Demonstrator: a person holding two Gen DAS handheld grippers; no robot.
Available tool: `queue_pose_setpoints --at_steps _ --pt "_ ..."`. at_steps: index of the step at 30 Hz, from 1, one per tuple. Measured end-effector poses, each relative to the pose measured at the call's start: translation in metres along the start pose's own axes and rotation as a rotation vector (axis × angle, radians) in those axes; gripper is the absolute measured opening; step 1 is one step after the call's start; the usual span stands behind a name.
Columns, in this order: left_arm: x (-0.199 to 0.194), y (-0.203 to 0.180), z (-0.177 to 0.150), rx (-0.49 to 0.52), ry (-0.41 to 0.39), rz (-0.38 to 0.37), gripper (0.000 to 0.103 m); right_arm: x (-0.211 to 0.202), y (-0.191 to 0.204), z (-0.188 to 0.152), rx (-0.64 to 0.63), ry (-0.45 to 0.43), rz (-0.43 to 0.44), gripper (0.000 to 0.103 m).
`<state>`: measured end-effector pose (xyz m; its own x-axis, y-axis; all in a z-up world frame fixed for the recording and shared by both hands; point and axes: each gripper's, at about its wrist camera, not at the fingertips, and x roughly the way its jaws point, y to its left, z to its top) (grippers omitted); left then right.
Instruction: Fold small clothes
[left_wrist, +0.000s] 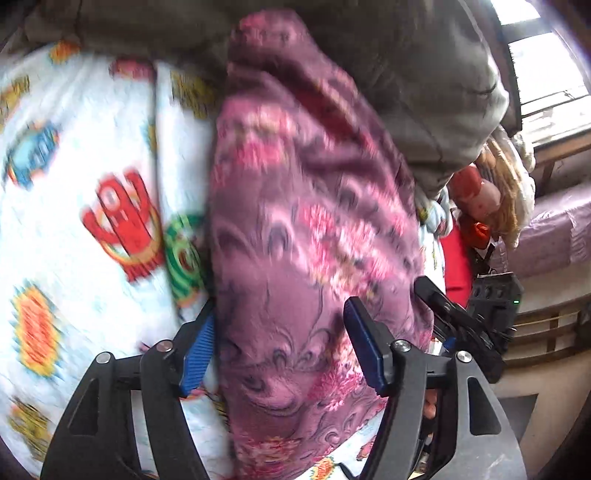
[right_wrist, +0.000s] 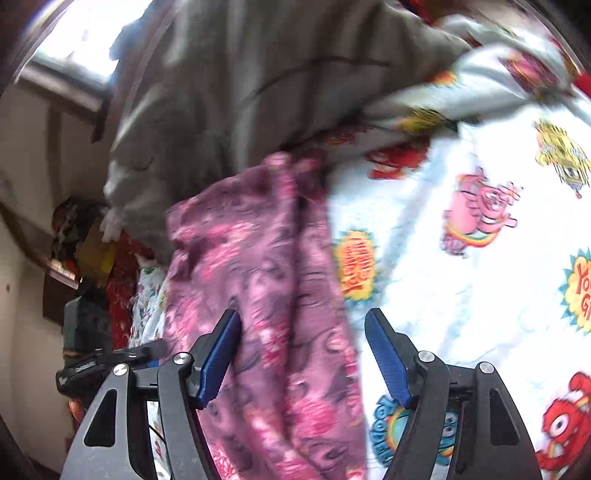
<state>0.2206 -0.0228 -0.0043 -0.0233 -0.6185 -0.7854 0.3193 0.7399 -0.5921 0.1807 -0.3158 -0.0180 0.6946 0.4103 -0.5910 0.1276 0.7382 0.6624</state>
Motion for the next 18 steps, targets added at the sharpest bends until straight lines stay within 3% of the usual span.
queue_pose_setpoints --at_steps 1,2,3,5,6,8,13,18 --pt "0.001 -0.003 -0.002 -0.002 -0.009 0.01 0.065 0.006 0.006 -0.002 -0.01 0.046 0.055 0.072" --pt "-0.001 -0.007 -0.004 0.008 -0.028 0.037 0.059 0.01 0.013 -0.003 -0.03 0.073 0.065 0.068" --pt "-0.004 -0.009 -0.005 0.017 -0.038 0.057 0.042 0.015 0.024 -0.005 -0.087 0.079 0.001 0.065" --pt "-0.004 -0.019 -0.005 0.025 -0.059 0.085 0.028 0.019 0.038 -0.009 -0.158 0.074 -0.087 0.045" --pt "-0.01 -0.018 -0.007 0.023 -0.071 0.083 0.025 0.016 0.041 -0.01 -0.154 0.058 -0.092 0.038" --pt "-0.02 -0.027 -0.012 0.048 -0.094 0.1 0.023 0.008 0.045 -0.009 -0.145 0.022 -0.093 0.028" --pt "-0.049 -0.059 -0.031 0.145 -0.167 0.15 0.022 -0.018 0.074 -0.023 -0.212 -0.036 -0.149 0.027" --pt "-0.095 -0.062 -0.055 0.179 -0.226 0.167 0.022 -0.047 0.103 -0.04 -0.25 -0.077 -0.121 0.026"
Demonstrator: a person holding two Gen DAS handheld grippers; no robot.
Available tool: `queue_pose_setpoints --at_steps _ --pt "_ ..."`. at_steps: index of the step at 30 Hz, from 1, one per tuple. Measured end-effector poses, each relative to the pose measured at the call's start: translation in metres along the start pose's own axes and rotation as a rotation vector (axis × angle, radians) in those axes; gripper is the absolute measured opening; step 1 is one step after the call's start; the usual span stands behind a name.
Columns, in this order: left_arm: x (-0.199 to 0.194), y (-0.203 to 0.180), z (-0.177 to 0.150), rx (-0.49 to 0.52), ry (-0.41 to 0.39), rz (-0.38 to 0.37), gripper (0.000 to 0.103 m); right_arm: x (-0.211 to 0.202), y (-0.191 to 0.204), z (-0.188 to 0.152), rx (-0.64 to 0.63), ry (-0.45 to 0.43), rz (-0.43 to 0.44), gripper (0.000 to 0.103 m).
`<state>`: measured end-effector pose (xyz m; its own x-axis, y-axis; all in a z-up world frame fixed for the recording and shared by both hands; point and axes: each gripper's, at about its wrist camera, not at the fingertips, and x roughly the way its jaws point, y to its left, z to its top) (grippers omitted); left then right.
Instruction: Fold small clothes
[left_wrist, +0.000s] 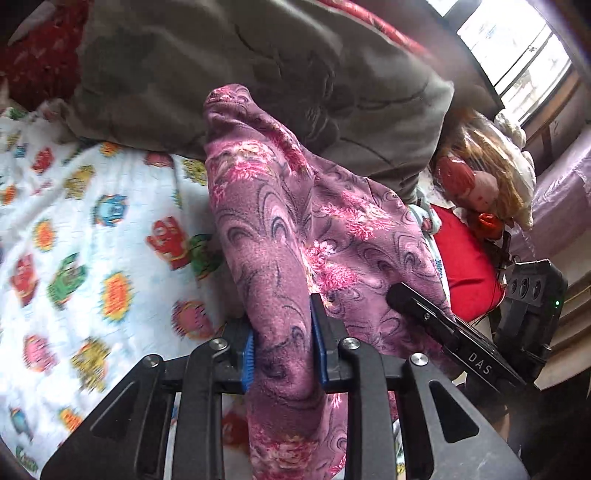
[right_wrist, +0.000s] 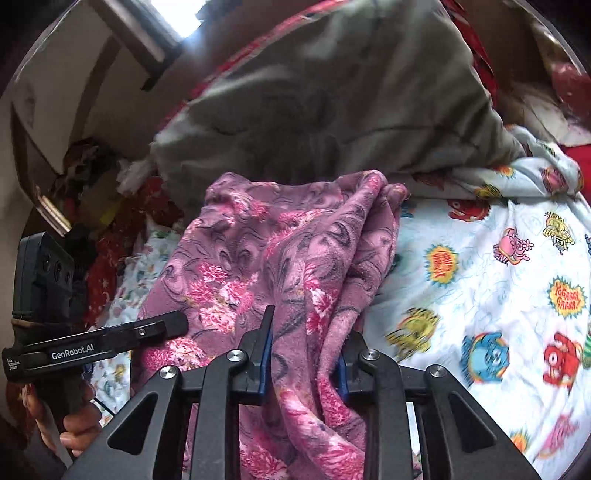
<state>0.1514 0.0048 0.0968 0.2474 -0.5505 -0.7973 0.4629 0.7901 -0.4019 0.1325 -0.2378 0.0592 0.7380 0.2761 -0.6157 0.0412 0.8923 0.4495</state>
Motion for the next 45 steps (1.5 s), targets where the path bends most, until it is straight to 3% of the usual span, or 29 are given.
queue_pose_setpoints --at_steps 4,10,13,16,19,22,25,30,31,34,37,40,43,45 --pt "-0.028 0.016 -0.016 -0.007 -0.012 0.013 0.022 -0.014 0.01 -0.01 -0.011 -0.009 0.024 0.026" --pt "-0.04 0.041 -0.046 -0.052 0.01 0.049 0.022 -0.006 0.037 -0.027 0.001 0.035 0.061 0.026" --pt "-0.033 0.067 -0.07 -0.097 0.065 0.065 0.023 0.006 0.041 -0.049 0.036 0.086 0.081 0.027" --pt "-0.016 0.095 -0.09 -0.148 0.146 0.105 0.024 0.034 0.035 -0.077 0.078 0.203 0.05 0.03" --pt "-0.017 0.12 -0.101 -0.197 0.173 0.045 0.027 0.042 0.023 -0.088 0.127 0.246 0.05 0.04" --pt "-0.037 0.123 -0.091 -0.175 0.108 0.019 0.026 0.031 0.01 -0.076 0.181 0.239 0.064 0.041" --pt "-0.051 0.111 -0.066 -0.115 0.019 0.027 0.027 0.024 0.001 -0.054 0.226 0.173 0.059 0.046" --pt "-0.016 0.083 -0.022 -0.01 0.015 0.123 0.028 0.061 -0.005 -0.022 0.282 0.185 0.043 0.05" --pt "-0.006 0.081 -0.015 0.0 0.018 0.149 0.028 0.069 -0.007 -0.018 0.299 0.189 0.054 0.05" --pt "0.029 0.083 0.003 0.028 0.026 0.259 0.028 0.078 0.0 -0.003 0.239 0.139 0.101 0.005" --pt "0.06 0.097 0.008 0.022 0.07 0.323 0.029 0.082 0.002 0.005 0.16 0.099 0.07 0.004" --pt "0.063 0.101 0.013 0.001 0.057 0.315 0.031 0.111 -0.014 -0.003 0.128 0.192 -0.011 0.004" --pt "0.059 0.101 0.012 0.001 0.061 0.321 0.031 0.113 -0.015 -0.002 0.123 0.199 0.004 0.004" --pt "0.055 0.1 0.012 0.008 0.061 0.326 0.031 0.105 -0.005 0.003 0.088 0.201 -0.02 0.01"
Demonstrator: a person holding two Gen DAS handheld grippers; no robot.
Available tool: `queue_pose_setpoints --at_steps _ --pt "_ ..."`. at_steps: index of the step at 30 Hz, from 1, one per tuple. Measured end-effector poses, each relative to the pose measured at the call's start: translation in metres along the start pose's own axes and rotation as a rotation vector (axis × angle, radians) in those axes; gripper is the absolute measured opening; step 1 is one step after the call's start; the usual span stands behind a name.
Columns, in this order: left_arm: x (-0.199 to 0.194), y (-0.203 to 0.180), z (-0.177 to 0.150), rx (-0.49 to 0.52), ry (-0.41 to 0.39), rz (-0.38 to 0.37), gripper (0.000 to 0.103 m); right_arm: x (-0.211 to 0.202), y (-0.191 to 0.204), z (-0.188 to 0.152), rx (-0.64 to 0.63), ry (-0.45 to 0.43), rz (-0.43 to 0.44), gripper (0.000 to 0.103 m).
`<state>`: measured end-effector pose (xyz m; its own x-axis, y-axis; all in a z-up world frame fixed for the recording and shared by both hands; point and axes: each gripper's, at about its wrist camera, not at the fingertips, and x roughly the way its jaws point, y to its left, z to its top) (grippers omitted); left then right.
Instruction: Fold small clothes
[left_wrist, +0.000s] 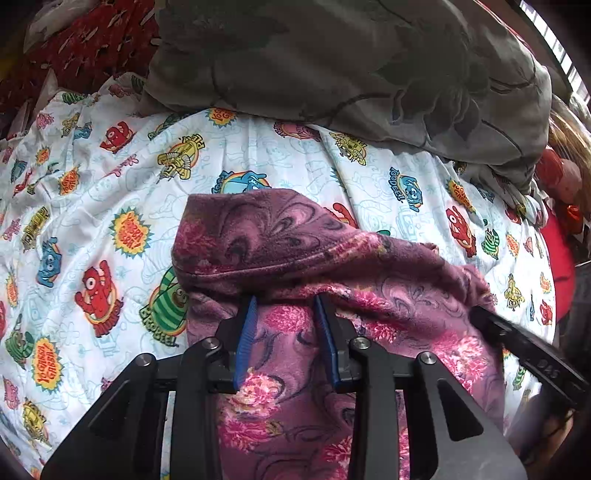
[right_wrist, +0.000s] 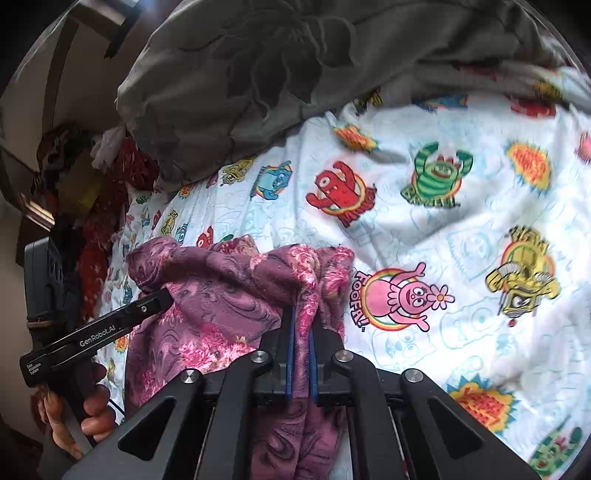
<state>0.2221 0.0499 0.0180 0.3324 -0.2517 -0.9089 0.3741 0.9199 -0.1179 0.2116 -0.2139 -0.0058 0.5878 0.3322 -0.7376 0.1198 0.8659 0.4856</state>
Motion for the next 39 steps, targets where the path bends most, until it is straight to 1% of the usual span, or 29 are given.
queue_pose_setpoints --at_steps 1,3,4,6,7,8,9,10,11,12,13,15,17,19,21,22,23,24,25,26,28,29,31,32,33,34,35,37,39 --pt "-0.005 0.001 -0.002 0.0 -0.003 0.003 0.031 -0.006 0.006 0.0 -0.019 -0.008 -0.017 0.014" --pt "-0.017 0.001 -0.007 -0.003 -0.009 0.004 0.031 -0.025 0.021 -0.002 -0.078 -0.045 -0.063 0.014" --pt "-0.026 0.002 -0.011 -0.002 -0.017 0.002 0.031 -0.033 0.026 -0.004 -0.101 -0.064 -0.057 0.015" --pt "-0.037 0.001 -0.018 0.014 -0.033 0.008 0.031 -0.052 0.037 -0.011 -0.146 -0.114 -0.01 0.017" --pt "-0.044 0.001 -0.023 0.026 -0.049 0.023 0.031 -0.057 0.041 -0.015 -0.163 -0.124 0.01 0.023" --pt "-0.048 0.002 -0.028 0.032 -0.058 0.038 0.033 -0.06 0.047 -0.021 -0.191 -0.126 0.035 0.026" --pt "-0.051 0.004 -0.035 0.031 -0.064 0.052 0.042 -0.06 0.05 -0.027 -0.219 -0.12 0.042 0.026" --pt "-0.05 0.008 -0.044 0.02 -0.055 0.067 0.046 -0.053 0.054 -0.035 -0.264 -0.095 0.022 0.025" --pt "-0.044 0.011 -0.048 0.018 -0.034 0.079 0.048 -0.042 0.055 -0.041 -0.301 -0.058 -0.029 0.023" --pt "-0.036 0.015 -0.052 0.024 -0.004 0.077 0.052 -0.026 0.053 -0.047 -0.331 0.0 -0.106 0.021" --pt "-0.032 0.019 -0.057 0.022 0.022 0.059 0.052 -0.012 0.046 -0.052 -0.344 0.055 -0.16 0.022" --pt "-0.041 0.029 -0.065 -0.025 0.03 0.028 0.051 -0.017 0.039 -0.052 -0.306 0.03 -0.129 0.023" --pt "-0.059 0.034 -0.074 -0.046 0.012 -0.003 0.051 -0.034 0.043 -0.05 -0.277 0.015 -0.142 0.028" --pt "-0.072 0.035 -0.09 -0.048 -0.011 -0.043 0.051 -0.05 0.049 -0.055 -0.31 0.017 -0.084 0.028" --pt "-0.068 0.031 -0.103 -0.05 0.011 -0.069 0.051 -0.06 0.053 -0.067 -0.353 0.027 -0.039 0.029" --pt "-0.056 0.027 -0.112 -0.041 0.051 -0.067 0.052 -0.058 0.052 -0.073 -0.364 0.046 -0.032 0.026" --pt "-0.047 0.025 -0.116 -0.031 0.074 -0.059 0.054 -0.05 0.049 -0.081 -0.382 0.074 -0.072 0.024" --pt "-0.042 0.025 -0.12 -0.031 0.086 -0.054 0.054 -0.037 0.044 -0.09 -0.41 0.117 -0.155 0.026" --pt "-0.045 0.026 -0.122 -0.051 0.082 -0.067 0.054 -0.033 0.042 -0.095 -0.42 0.138 -0.193 0.028" --pt "-0.05 0.027 -0.123 -0.062 0.079 -0.077 0.054 -0.035 0.038 -0.097 -0.403 0.133 -0.197 0.028" --pt "-0.064 0.027 -0.129 -0.063 0.068 -0.104 0.053 -0.053 0.036 -0.097 -0.343 0.099 -0.147 0.029" --pt "-0.068 0.027 -0.134 -0.061 0.059 -0.109 0.053 -0.064 0.038 -0.1 -0.33 0.083 -0.107 0.032" --pt "-0.069 0.024 -0.146 -0.047 0.057 -0.094 0.054 -0.076 0.039 -0.112 -0.327 0.067 -0.049 0.031" --pt "-0.065 0.02 -0.152 -0.034 0.067 -0.078 0.055 -0.076 0.036 -0.119 -0.33 0.077 -0.059 0.03" --pt "-0.06 0.018 -0.155 -0.026 0.08 -0.068 0.055 -0.071 0.031 -0.125 -0.336 0.101 -0.089 0.03" --pt "-0.053 0.014 -0.16 -0.02 0.104 -0.059 0.055 -0.06 0.025 -0.134 -0.343 0.135 -0.142 0.03" --pt "-0.05 0.011 -0.165 -0.021 0.119 -0.055 0.055 -0.05 0.015 -0.143 -0.337 0.163 -0.173 0.032" --pt "-0.05 0.006 -0.17 -0.011 0.114 -0.037 0.055 -0.053 0.009 -0.146 -0.29 0.124 -0.153 0.032" --pt "-0.055 0.001 -0.171 0.009 0.1 -0.021 0.055 -0.06 0.011 -0.146 -0.25 0.114 -0.16 0.033"
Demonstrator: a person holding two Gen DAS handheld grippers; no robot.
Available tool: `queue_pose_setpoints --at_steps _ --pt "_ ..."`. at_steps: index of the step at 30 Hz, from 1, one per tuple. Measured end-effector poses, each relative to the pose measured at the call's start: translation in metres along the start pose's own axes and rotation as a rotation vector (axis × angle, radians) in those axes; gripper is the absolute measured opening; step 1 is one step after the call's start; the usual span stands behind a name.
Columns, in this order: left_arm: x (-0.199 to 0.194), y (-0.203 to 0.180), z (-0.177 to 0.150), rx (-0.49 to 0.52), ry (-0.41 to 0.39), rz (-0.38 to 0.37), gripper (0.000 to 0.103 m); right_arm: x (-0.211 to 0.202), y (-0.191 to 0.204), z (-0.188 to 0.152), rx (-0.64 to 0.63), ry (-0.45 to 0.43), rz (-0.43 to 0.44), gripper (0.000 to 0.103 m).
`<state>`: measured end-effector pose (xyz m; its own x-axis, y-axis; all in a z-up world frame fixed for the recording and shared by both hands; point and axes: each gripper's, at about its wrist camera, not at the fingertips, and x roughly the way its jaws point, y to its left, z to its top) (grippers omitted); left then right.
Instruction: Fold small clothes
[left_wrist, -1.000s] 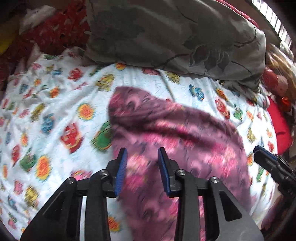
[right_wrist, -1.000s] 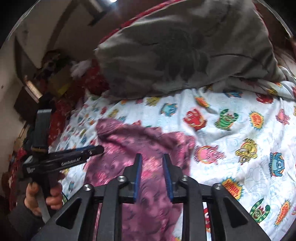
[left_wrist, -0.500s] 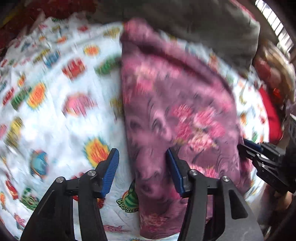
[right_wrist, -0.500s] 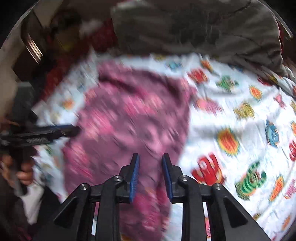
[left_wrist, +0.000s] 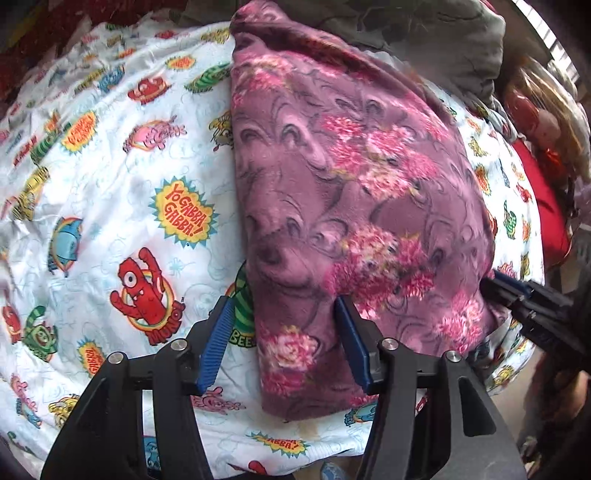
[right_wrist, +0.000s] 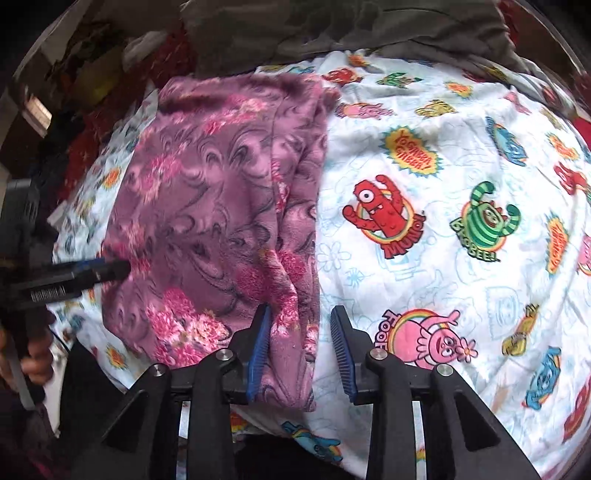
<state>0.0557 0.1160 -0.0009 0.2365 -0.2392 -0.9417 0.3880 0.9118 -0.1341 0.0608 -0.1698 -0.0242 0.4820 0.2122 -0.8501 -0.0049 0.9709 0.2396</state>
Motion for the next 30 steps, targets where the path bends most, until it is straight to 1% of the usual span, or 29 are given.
queue_pose_setpoints --at_steps 4,8,12,15,18,19,21,22,23,24,25,26,27,28,30 --pt "-0.005 -0.005 -0.001 0.014 -0.015 0.013 0.055 -0.018 0.012 0.003 -0.036 -0.04 -0.049 0.037" --pt "-0.007 -0.002 0.001 0.019 -0.021 0.009 0.055 -0.032 0.022 0.014 -0.015 -0.116 -0.025 0.037" --pt "-0.013 0.005 0.012 0.023 -0.046 0.002 0.055 -0.03 0.024 0.03 0.029 -0.159 0.01 0.037" --pt "-0.02 0.011 0.037 0.011 -0.099 -0.032 0.055 -0.018 0.026 0.049 0.061 -0.172 0.029 0.037" --pt "-0.015 0.007 0.08 0.029 -0.136 -0.01 0.055 -0.002 0.025 0.073 0.081 -0.177 0.029 0.037" --pt "-0.01 0.006 0.099 0.033 -0.149 0.008 0.055 0.004 0.025 0.08 0.09 -0.177 0.03 0.038" --pt "-0.003 0.008 0.123 0.028 -0.157 0.039 0.055 0.013 0.023 0.096 0.116 -0.189 0.051 0.038" --pt "0.006 0.008 0.14 0.016 -0.153 0.048 0.055 0.017 0.023 0.103 0.128 -0.199 0.056 0.038" --pt "0.013 0.01 0.15 0.002 -0.145 0.049 0.055 0.022 0.022 0.11 0.142 -0.215 0.058 0.038" --pt "0.022 0.013 0.162 -0.02 -0.131 0.047 0.057 0.026 0.021 0.115 0.15 -0.226 0.059 0.038" --pt "0.032 0.017 0.171 -0.043 -0.115 0.043 0.058 0.032 0.019 0.12 0.157 -0.23 0.054 0.035" --pt "0.039 0.021 0.174 -0.067 -0.097 0.034 0.063 0.042 0.016 0.126 0.162 -0.212 0.035 0.035" --pt "0.048 0.025 0.18 -0.095 -0.075 0.013 0.065 0.052 0.012 0.13 0.165 -0.183 0.019 0.033" --pt "0.053 0.031 0.183 -0.124 -0.063 -0.009 0.066 0.06 0.01 0.132 0.165 -0.157 0.015 0.032" --pt "0.05 0.037 0.182 -0.151 -0.058 -0.044 0.066 0.06 0.013 0.135 0.143 -0.157 0.004 0.032"
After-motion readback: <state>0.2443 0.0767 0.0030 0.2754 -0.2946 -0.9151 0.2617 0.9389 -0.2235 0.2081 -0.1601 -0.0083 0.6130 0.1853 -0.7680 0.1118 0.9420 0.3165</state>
